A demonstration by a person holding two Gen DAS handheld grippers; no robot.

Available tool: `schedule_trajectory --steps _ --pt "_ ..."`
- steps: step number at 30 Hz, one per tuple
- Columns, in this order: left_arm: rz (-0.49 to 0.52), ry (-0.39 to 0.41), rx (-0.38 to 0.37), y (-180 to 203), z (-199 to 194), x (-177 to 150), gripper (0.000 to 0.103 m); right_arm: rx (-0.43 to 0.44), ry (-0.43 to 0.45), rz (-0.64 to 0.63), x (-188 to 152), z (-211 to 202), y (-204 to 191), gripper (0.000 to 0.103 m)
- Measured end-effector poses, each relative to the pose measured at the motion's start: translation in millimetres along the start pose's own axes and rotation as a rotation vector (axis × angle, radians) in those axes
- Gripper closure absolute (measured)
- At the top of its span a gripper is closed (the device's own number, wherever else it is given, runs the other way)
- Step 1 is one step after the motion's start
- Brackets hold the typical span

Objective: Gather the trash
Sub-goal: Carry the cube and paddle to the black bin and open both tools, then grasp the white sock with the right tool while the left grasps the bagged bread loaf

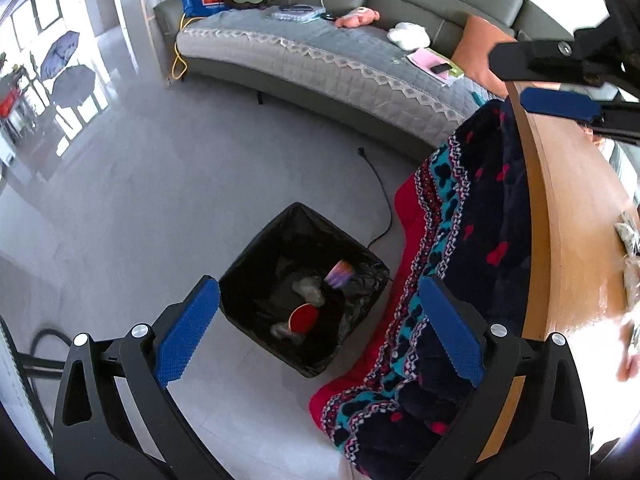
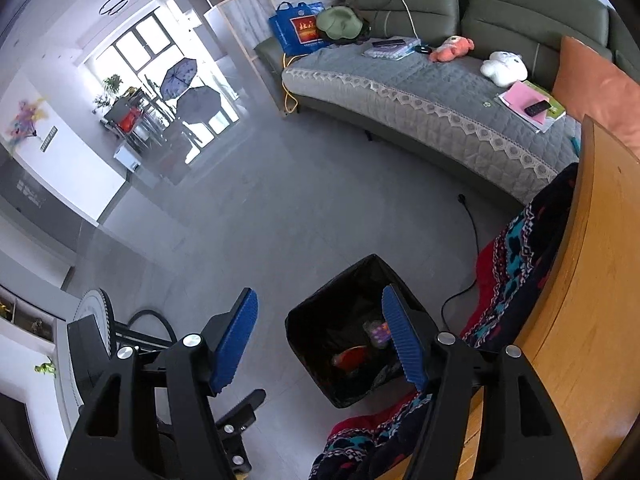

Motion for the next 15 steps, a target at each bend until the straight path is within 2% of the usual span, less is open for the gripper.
schedule_trajectory --steps 5,15 --pt "0.003 -0.007 -0.018 6.3 -4.5 -2.0 0.006 -0.003 0.004 0.026 -8.1 -7.1 10.2 0.035" --pt "0.085 -0.002 -0.048 40.5 -22.0 -6.2 0.006 -0.005 0.056 0.091 -29.6 -49.8 36.6 0.035"
Point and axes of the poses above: each gripper's, at about its wrist camera, not at the fingertips, and z roughly the way its jaws point, y to its right, x to its top, the point moved 1 cm from there along z, roughly the way its jaws point, and after that the axes turned 7 degrees about z, right-handed, at the moved point
